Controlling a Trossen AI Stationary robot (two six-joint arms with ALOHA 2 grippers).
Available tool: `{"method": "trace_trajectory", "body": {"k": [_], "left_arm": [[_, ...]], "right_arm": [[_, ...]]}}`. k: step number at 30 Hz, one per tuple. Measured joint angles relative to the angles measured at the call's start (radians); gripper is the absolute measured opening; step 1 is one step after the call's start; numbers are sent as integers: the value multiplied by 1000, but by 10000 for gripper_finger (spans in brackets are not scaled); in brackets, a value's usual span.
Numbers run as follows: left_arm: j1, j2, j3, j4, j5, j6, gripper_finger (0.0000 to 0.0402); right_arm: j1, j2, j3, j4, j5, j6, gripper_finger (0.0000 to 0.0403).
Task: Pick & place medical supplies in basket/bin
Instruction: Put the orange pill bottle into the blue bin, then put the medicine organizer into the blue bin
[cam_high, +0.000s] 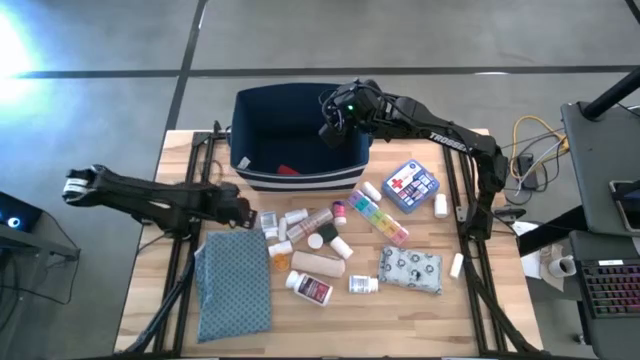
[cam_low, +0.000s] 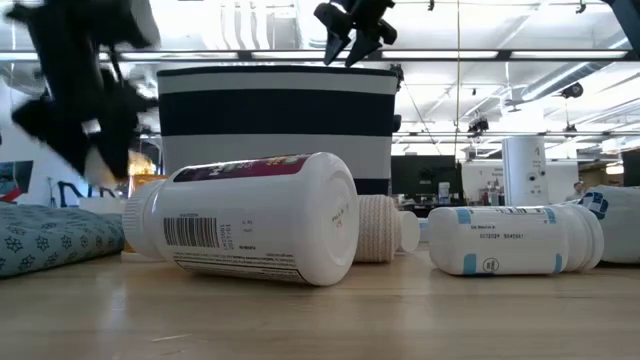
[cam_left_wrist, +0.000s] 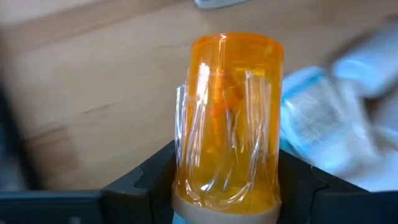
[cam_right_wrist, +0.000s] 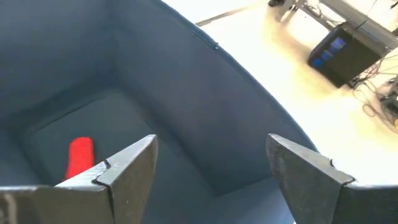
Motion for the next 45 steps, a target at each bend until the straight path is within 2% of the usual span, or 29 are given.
{"method": "trace_trajectory", "body": {"k": [3,8,10,13,16,21,24,27,29,31,33,36,39,42,45], "left_arm": [[-44,-61,150,-135,0,47,178],[-117,-143,409,-85,-27,230,197],[-121,-150,500,-37,-94,312,193],[-109,-136,611,21,-262,474,181],[-47,-95,684,78,-391,682,179],[146,18,701,190,-397,979,198],[258,117,690,254,-368,1103,211],[347,222,706,260,-299,1128,219],[362,279,732,226,-297,1132,224],[360,321,780,130,-331,1176,228],[340,364,845,-38,-424,1197,234],[284,414,972,-294,-528,1131,244],[193,421,1091,-473,-522,1067,249],[71,395,1147,-524,-454,1022,249],[-54,344,1145,-518,-402,911,249]], "right_arm": [[-1,-1,0,0,1,-9,286],[-5,-1,0,1,1,-32,286],[-7,-1,0,1,1,-34,285],[-11,-1,0,4,1,-39,286],[-14,-2,0,4,1,-46,284],[-13,-19,1,3,0,-49,281],[-11,-36,1,1,0,-49,283],[-6,-53,1,-19,0,-30,282],[-4,-67,1,-53,-1,-17,281],[-2,-81,1,-90,-1,2,281],[0,-93,1,-133,0,13,284],[4,-110,-5,-172,1,27,288],[8,-118,-10,-191,2,26,292],[10,-122,-15,-232,0,22,295],[24,-137,-18,-334,1,11,294]]}}
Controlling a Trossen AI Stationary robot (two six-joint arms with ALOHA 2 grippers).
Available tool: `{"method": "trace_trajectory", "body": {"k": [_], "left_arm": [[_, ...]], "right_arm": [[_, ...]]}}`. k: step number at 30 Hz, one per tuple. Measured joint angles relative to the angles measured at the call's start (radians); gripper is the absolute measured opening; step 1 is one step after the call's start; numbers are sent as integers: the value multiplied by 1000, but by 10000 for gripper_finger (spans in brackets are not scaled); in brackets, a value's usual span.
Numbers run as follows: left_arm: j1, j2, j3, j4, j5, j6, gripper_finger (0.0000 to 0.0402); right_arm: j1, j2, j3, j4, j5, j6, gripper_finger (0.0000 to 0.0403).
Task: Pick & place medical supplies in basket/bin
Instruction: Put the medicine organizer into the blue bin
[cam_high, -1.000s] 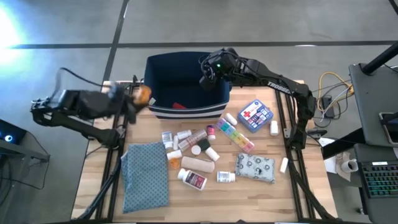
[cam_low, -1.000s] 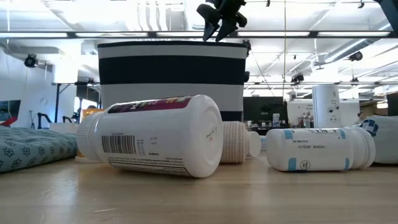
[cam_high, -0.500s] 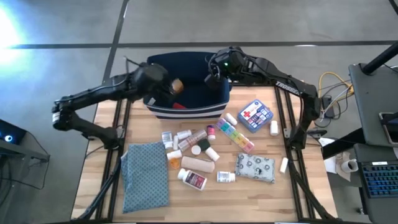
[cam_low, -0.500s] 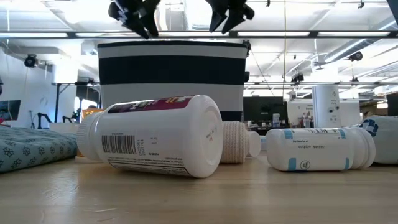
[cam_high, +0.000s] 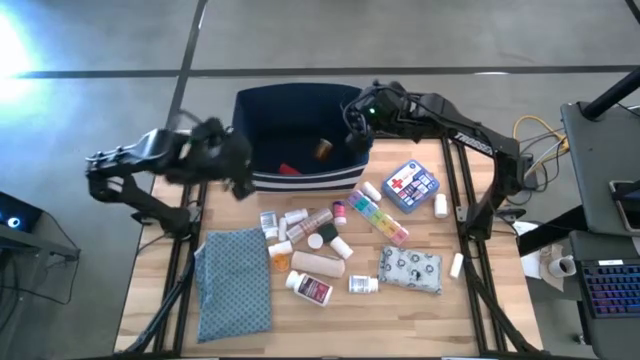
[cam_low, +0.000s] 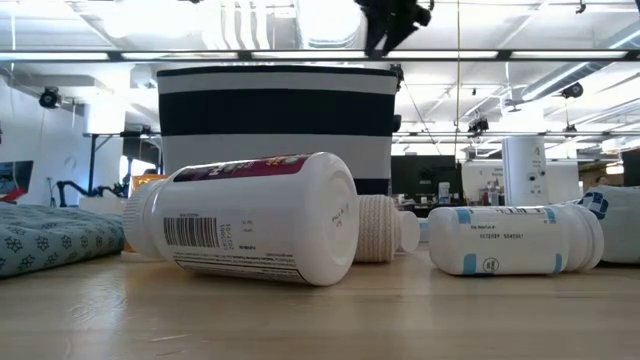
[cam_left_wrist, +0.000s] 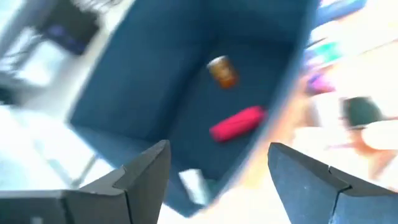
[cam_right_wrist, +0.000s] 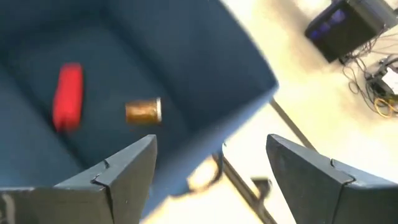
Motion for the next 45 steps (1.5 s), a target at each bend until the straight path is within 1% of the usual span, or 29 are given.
{"method": "trace_trajectory", "body": {"k": [3,6,9,12,15,19,23,26,28,31,33,36,40,45], "left_arm": [[-99,-58,-29,-2,1,-149,249],[-156,-107,-87,-1,-3,-283,248],[-162,-151,-174,19,-10,-361,248],[-161,-196,-290,95,-15,-369,248],[-162,-227,-406,196,-10,-347,248],[-161,-258,-505,286,38,-331,248],[-162,-266,-537,301,64,-330,248],[-162,-264,-532,300,65,-329,248],[-162,-266,-522,308,64,-329,248],[-162,-266,-511,306,64,-328,248],[-162,-268,-507,305,64,-328,248],[-162,-272,-507,303,64,-329,248],[-162,-271,-506,302,64,-329,248],[-162,-271,-506,308,64,-329,248]], "right_arm": [[21,-35,-3,-120,-1,14,290],[37,-84,-17,-240,-19,116,286],[38,-141,-77,-351,-109,262,286],[43,-225,-226,-326,-232,346,288],[61,-307,-415,-243,-313,388,288],[109,-389,-668,-108,-338,442,289],[171,-428,-885,99,-374,489,296],[223,-420,-1021,249,-382,500,301],[248,-402,-1091,300,-399,537,303],[263,-370,-1168,355,-406,610,304],[267,-357,-1209,421,-399,640,304],[267,-327,-1263,536,-433,655,304],[274,-271,-1281,619,-463,652,304],[278,-207,-1274,641,-399,635,310]]}}
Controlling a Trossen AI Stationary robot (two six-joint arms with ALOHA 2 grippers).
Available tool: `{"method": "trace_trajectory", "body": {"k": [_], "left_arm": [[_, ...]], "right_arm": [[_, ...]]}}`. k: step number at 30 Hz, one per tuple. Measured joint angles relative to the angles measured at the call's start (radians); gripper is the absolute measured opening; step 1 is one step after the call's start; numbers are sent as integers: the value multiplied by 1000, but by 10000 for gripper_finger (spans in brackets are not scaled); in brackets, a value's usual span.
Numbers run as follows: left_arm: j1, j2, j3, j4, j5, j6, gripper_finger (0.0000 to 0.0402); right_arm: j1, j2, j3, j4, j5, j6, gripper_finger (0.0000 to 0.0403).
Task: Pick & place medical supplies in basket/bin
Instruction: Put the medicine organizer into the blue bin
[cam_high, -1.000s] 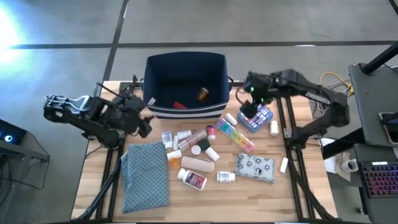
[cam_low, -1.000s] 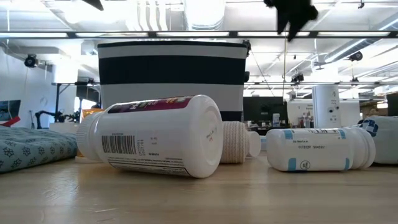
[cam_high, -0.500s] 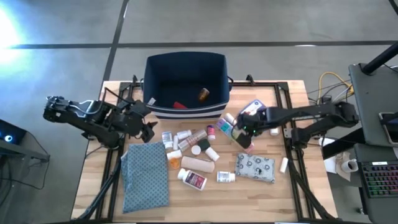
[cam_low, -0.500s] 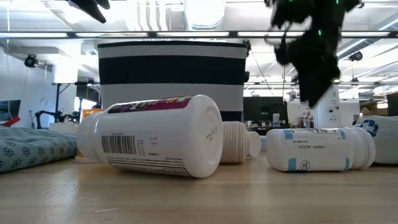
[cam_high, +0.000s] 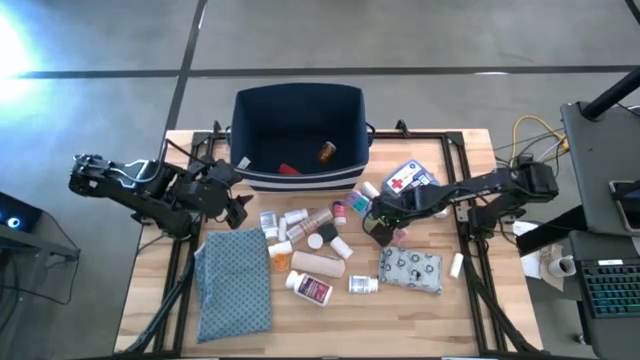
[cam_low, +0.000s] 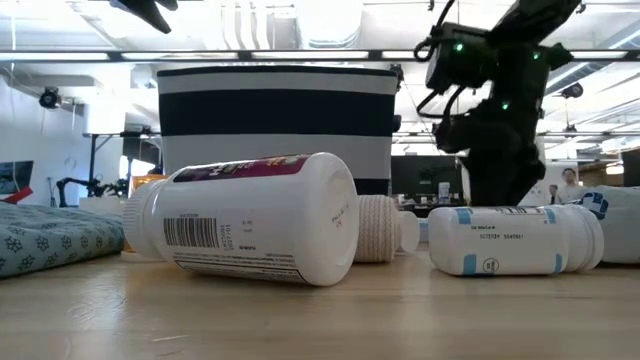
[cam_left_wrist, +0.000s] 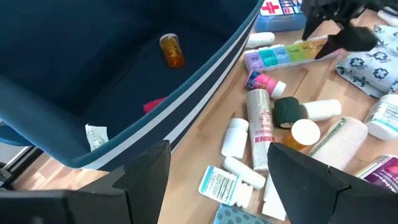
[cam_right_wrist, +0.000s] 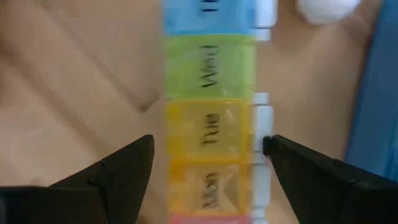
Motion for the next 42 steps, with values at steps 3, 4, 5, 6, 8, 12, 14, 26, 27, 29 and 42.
{"method": "trace_trajectory", "body": {"k": [3,4,5,6,8,12,14,26,27,29,42], "left_arm": [[0,0,0,7,0,0,248],[0,0,0,9,-1,0,248],[0,0,0,9,-1,0,248],[0,0,0,10,-1,0,248],[1,0,0,19,-2,0,248],[1,0,0,33,-3,0,248],[1,0,0,33,-3,0,248],[1,0,0,32,-5,0,248],[1,0,0,32,-6,0,248],[1,0,0,32,-6,0,248],[2,0,0,32,-48,21,248]], "right_arm": [[-1,47,-5,-1,49,-31,320],[-1,62,-4,5,58,-41,324],[-1,76,-1,8,60,-48,327],[-1,97,0,12,62,-50,331],[-1,125,3,14,61,-51,334],[-1,144,6,16,59,-44,330],[-2,135,6,17,59,-44,320],[-23,-20,-3,3,6,-44,236],[-14,-50,-2,6,-14,-42,236],[11,-122,1,9,-67,-19,236],[124,-577,68,171,-111,222,240]]}}
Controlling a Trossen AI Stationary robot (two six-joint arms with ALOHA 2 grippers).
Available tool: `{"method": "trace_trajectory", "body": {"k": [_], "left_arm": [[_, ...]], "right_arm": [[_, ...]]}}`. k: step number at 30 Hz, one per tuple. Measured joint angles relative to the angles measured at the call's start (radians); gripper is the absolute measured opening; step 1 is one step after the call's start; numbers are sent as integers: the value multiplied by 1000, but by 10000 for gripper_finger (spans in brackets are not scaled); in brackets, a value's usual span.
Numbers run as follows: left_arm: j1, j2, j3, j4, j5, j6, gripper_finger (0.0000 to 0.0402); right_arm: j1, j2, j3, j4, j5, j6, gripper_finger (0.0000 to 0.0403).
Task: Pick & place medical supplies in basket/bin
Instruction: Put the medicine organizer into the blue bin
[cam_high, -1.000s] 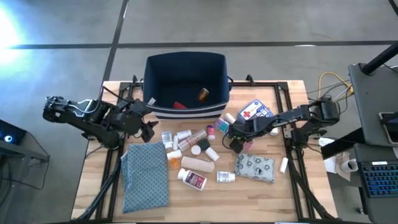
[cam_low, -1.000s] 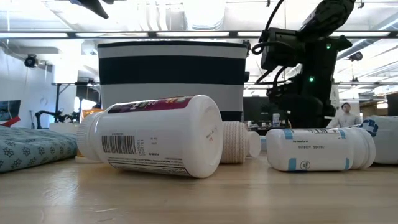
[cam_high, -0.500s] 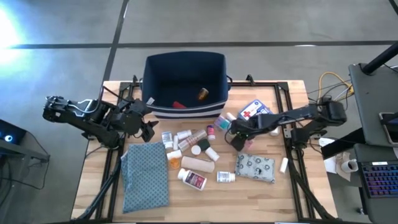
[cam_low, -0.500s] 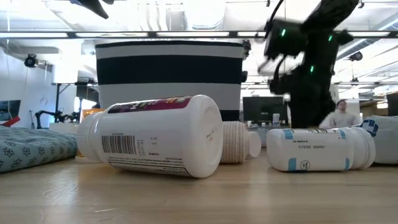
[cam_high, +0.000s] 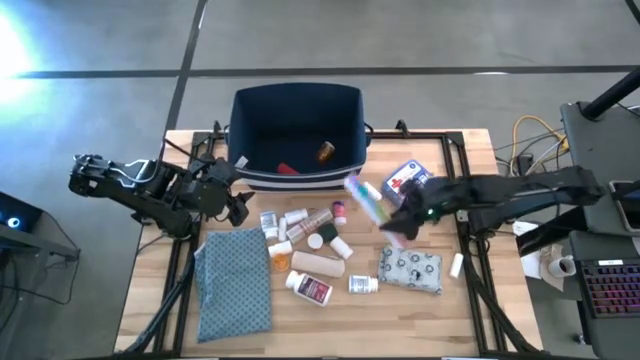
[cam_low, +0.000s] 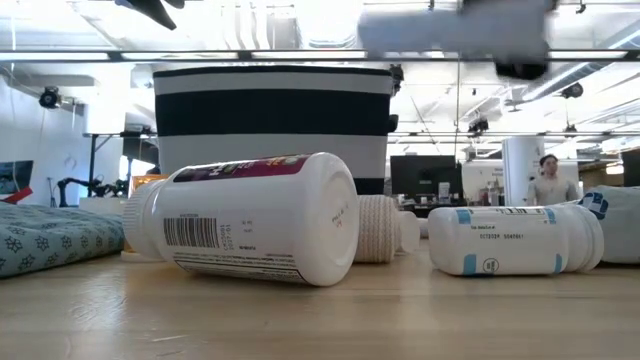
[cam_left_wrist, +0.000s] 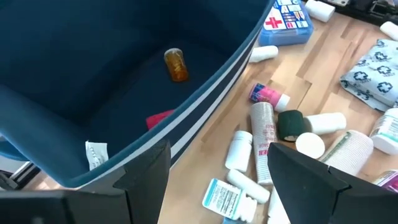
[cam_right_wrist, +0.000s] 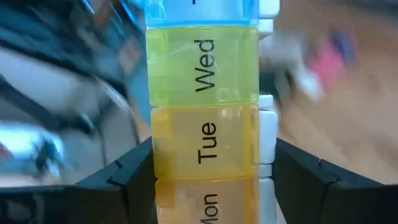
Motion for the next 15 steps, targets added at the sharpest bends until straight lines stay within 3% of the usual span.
{"method": "trace_trajectory", "body": {"k": [4,7,10,15], "left_arm": [[0,0,0,0,-6,1,248],[0,0,0,0,-22,1,248],[0,0,0,0,-24,1,248],[0,-4,0,0,-43,1,248]], "right_arm": [[-27,-16,87,105,207,-139,242],[-103,43,177,136,266,-245,244],[-215,157,279,149,195,-312,244],[-391,417,500,153,-51,-384,246]]}}
